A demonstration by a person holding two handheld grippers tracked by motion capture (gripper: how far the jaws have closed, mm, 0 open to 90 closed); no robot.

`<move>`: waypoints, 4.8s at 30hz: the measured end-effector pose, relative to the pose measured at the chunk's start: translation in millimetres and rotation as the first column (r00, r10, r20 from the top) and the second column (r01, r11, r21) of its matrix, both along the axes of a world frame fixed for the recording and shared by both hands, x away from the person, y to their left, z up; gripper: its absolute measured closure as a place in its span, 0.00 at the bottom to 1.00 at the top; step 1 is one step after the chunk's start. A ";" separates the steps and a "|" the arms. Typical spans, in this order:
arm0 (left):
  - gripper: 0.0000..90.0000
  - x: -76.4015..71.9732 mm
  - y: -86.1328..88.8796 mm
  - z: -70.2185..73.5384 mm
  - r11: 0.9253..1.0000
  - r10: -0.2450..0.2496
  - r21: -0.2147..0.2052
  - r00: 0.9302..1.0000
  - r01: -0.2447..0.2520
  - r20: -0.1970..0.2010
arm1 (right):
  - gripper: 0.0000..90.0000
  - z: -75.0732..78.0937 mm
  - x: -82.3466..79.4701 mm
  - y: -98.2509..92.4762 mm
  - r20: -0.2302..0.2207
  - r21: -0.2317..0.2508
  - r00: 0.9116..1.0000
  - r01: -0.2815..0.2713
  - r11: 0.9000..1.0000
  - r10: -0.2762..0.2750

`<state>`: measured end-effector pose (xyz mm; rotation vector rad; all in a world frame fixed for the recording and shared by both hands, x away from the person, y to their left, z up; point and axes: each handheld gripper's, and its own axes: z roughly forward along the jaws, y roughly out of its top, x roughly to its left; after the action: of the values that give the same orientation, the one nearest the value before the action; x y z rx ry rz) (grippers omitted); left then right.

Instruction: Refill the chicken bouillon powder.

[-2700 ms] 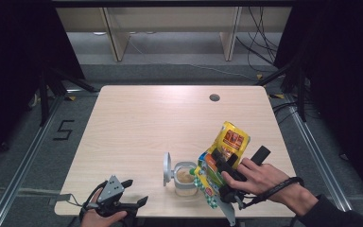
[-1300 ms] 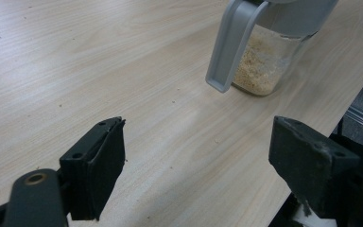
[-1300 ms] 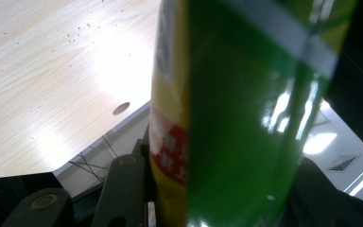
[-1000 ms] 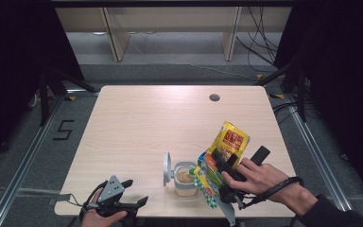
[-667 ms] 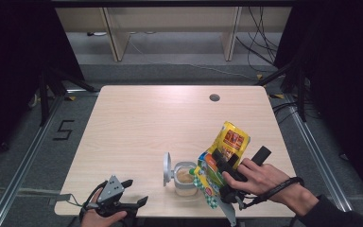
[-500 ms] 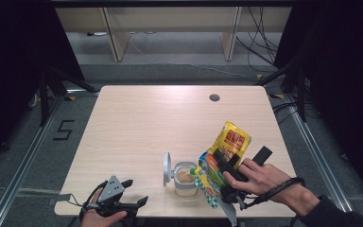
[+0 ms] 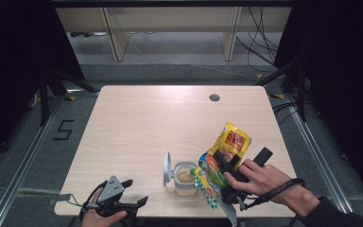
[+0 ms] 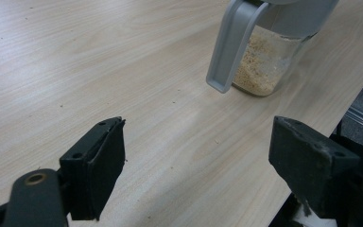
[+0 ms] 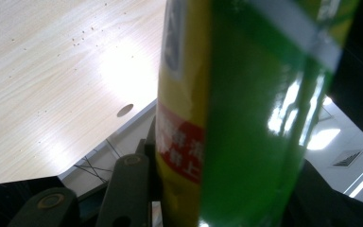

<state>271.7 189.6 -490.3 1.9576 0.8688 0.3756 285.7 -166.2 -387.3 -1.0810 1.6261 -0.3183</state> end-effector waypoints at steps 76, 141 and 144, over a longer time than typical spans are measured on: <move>0.21 0.7 0.4 -0.8 1.000 -0.016 0.008 1.000 0.016 0.002 | 0.74 -44.5 -10.6 -35.2 -0.252 0.571 0.966 0.194 0.797 -0.055; 0.21 -0.2 1.1 0.7 1.000 -0.009 0.005 1.000 0.009 0.007 | 0.83 -87.9 18.9 -96.9 -0.697 0.621 0.628 0.770 -0.147 0.345; 0.21 -0.1 1.1 0.7 1.000 -0.010 0.007 1.000 0.010 0.008 | 0.83 -88.4 20.2 -100.4 -0.702 0.598 0.617 0.782 -0.174 0.356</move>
<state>271.6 190.7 -489.6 1.9646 0.8531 0.3805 305.8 -266.7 -475.7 0.6843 1.9880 1.3089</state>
